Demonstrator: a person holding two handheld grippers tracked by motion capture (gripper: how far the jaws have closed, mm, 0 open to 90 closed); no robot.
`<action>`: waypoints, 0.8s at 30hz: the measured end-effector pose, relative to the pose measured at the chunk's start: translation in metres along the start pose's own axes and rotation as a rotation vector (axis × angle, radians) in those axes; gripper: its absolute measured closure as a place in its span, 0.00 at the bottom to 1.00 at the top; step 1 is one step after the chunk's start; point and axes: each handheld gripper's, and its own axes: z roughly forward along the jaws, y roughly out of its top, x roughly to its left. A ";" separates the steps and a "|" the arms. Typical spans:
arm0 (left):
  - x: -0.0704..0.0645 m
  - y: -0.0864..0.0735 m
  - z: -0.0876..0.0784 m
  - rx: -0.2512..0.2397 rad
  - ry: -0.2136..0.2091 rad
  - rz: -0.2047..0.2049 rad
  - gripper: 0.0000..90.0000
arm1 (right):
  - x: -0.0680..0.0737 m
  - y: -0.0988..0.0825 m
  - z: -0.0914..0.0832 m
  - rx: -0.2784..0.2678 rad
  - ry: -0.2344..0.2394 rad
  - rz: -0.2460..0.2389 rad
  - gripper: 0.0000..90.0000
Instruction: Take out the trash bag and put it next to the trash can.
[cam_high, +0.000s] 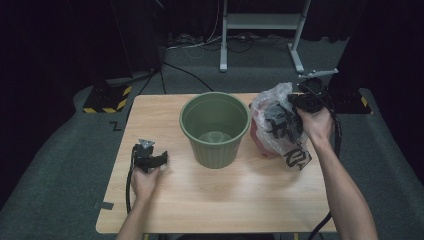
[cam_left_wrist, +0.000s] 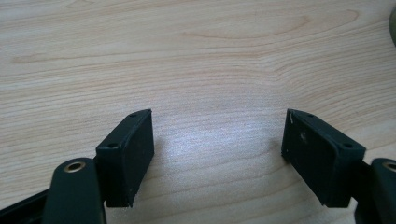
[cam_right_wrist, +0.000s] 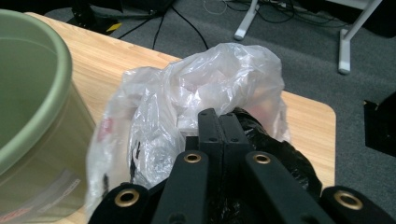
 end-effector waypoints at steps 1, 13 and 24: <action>0.000 0.000 0.000 0.000 0.000 0.000 0.28 | 0.000 -0.001 0.003 0.000 0.002 0.003 1.00; 0.000 0.000 0.000 -0.004 0.000 -0.005 0.28 | 0.000 -0.010 0.041 0.010 0.032 0.054 1.00; 0.000 0.000 0.000 0.000 0.001 -0.003 0.28 | 0.005 -0.012 0.067 0.012 0.062 0.072 1.00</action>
